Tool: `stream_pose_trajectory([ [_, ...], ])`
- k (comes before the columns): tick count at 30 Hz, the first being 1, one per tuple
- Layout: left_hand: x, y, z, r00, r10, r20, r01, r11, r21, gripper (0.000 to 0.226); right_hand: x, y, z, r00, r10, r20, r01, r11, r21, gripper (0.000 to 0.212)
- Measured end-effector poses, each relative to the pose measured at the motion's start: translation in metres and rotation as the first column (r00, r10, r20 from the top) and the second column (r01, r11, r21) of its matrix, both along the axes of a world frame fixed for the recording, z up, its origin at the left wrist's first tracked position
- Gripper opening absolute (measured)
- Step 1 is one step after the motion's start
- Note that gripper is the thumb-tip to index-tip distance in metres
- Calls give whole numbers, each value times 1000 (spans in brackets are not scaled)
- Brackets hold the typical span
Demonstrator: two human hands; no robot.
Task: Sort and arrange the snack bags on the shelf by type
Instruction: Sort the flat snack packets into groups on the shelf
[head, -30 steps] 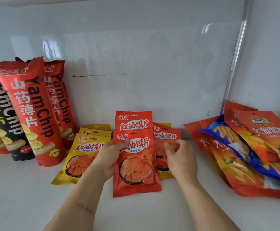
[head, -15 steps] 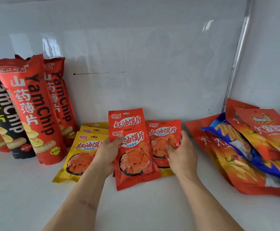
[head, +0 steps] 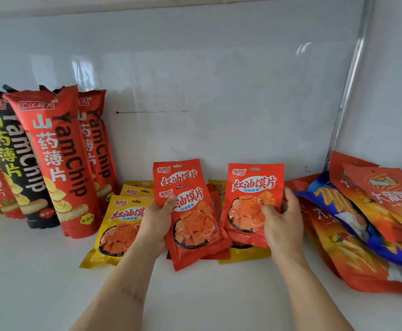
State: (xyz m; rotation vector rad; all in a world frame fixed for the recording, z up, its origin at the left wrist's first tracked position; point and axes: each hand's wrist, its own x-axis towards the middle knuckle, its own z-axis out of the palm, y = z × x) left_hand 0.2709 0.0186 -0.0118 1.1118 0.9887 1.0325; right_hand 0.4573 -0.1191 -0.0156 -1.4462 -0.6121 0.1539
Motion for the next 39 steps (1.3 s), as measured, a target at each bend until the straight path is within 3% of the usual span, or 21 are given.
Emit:
stream_pose_trajectory([
  [8, -1, -3, 3, 999, 48, 8, -48, 998, 38, 19, 3, -3, 1, 998, -12, -68, 21, 990, 140, 21],
  [13, 0, -3, 3, 996, 77, -44, -72, 992, 100, 24, 4, -5, 3, 980, -190, -55, 197, 960, 197, 12],
  [15, 1, -3, 2, 997, 63, -50, -58, 993, 100, 27, 4, -5, 5, 982, -177, -64, 187, 956, 224, 13],
  [17, 2, -3, 2, 998, 50, -46, -46, 996, 82, 31, 4, -2, 2, 996, -69, -59, 78, 982, 173, 20],
  [19, 3, -4, 1, 999, 46, -30, -44, 997, 65, 33, -2, 4, -3, 995, 94, 20, -94, 995, 15, 20],
  [23, 3, -8, 2, 999, 20, 44, -21, 999, 26, 36, -19, 18, -15, 943, 293, 159, -239, 926, -292, 11],
  [30, 2, -15, 9, 995, -42, 93, 41, 999, 8, 56, -42, 21, -10, 924, 307, 229, -181, 876, -447, 19],
  [34, -3, -16, 16, 997, -72, -1, 71, 990, 123, 35, -57, 24, -7, 924, 329, 193, -220, 874, -434, 17],
  [39, -28, 0, 27, 1000, 26, 5, -27, 988, 155, 18, -58, 32, 6, 962, 210, 175, -116, 893, -435, 45],
])
